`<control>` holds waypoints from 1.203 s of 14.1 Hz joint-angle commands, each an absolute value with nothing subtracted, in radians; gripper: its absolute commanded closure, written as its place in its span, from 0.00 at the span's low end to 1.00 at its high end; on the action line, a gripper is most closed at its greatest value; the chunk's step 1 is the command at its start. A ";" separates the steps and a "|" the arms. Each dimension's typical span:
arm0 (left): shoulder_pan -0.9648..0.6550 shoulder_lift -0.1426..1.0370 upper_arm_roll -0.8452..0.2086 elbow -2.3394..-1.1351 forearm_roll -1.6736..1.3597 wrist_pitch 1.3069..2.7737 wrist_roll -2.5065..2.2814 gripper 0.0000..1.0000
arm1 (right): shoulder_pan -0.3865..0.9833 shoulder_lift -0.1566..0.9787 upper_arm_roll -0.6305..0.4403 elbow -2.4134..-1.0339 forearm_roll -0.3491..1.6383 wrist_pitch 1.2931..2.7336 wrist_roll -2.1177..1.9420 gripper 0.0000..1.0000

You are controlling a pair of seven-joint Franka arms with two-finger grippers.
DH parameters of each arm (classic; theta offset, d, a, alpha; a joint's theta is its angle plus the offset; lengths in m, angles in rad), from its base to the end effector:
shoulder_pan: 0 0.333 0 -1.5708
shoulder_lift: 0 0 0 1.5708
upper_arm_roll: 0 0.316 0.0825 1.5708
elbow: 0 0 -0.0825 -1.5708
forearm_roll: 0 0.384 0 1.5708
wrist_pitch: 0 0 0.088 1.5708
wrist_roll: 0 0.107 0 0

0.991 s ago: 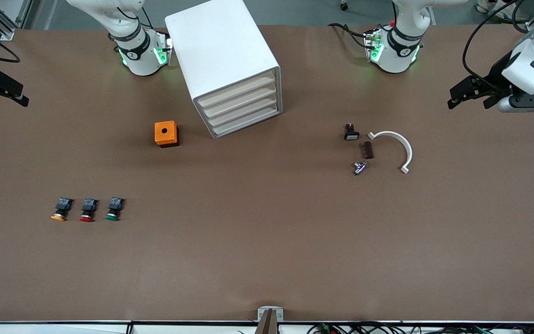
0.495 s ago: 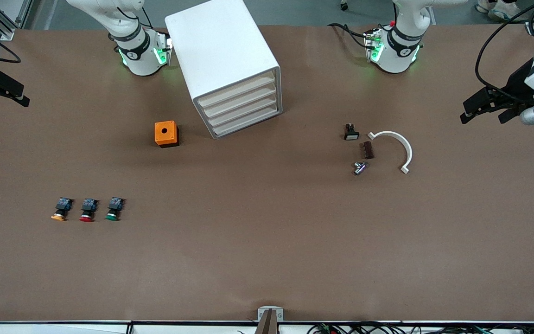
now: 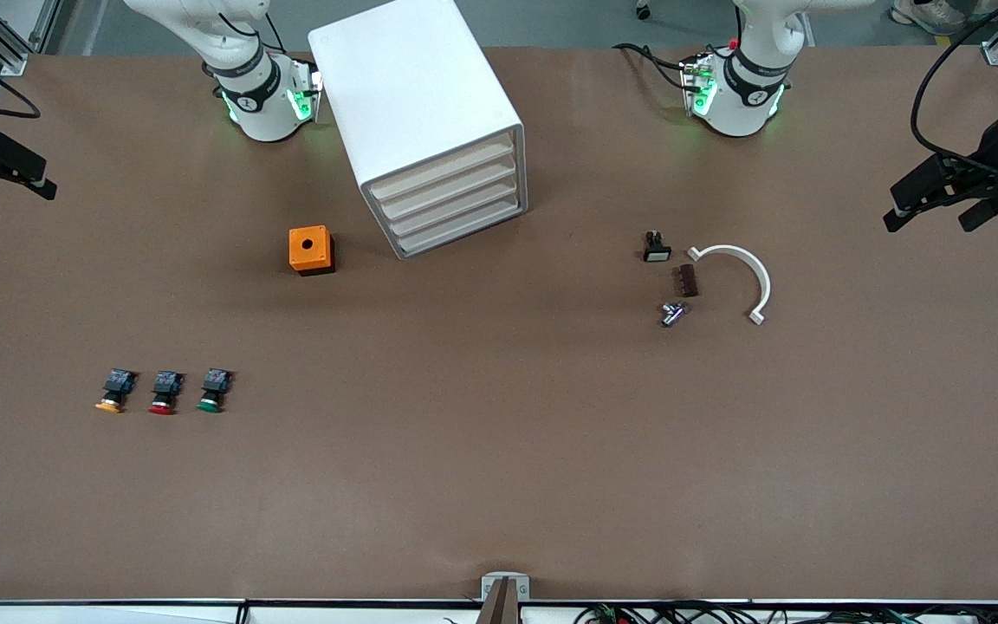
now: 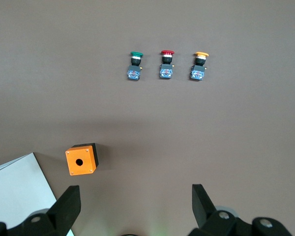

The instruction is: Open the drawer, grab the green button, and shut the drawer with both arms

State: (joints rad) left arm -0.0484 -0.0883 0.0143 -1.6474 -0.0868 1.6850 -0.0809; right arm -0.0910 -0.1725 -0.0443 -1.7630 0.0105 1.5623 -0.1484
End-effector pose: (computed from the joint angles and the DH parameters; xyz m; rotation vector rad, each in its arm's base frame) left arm 0.5375 -0.0263 0.6473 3.0400 0.0780 0.1836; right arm 0.4929 -0.0679 0.6239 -3.1193 -0.0215 0.0398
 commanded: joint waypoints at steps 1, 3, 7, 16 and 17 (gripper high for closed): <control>-0.041 -0.063 0.009 -1.605 -0.064 1.667 -0.075 0.00 | -0.087 -0.198 -0.044 -1.786 0.008 1.572 -0.156 0.00; -0.040 -0.058 0.009 -1.595 -0.064 1.667 -0.075 0.00 | -0.087 -0.198 -0.044 -1.784 0.008 1.571 -0.158 0.00; -0.032 -0.057 0.002 -1.597 -0.064 1.667 -0.075 0.00 | -0.087 -0.198 -0.044 -1.784 0.008 1.572 -0.156 0.00; 0.035 -0.002 -0.075 -1.548 -0.063 1.667 -0.077 0.00 | -0.087 -0.198 -0.044 -1.784 0.008 1.574 -0.156 0.00; 0.032 0.009 -0.075 -1.539 -0.063 1.667 -0.077 0.00 | -0.087 -0.196 -0.044 -1.784 0.008 1.574 -0.156 0.00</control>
State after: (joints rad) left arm 0.0160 -0.0256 -0.0509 -1.5939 -0.0868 1.6845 -0.0809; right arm -0.0909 -0.1730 -0.0442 -1.7640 0.0105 1.5633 -0.1487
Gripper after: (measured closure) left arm 0.000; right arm 0.000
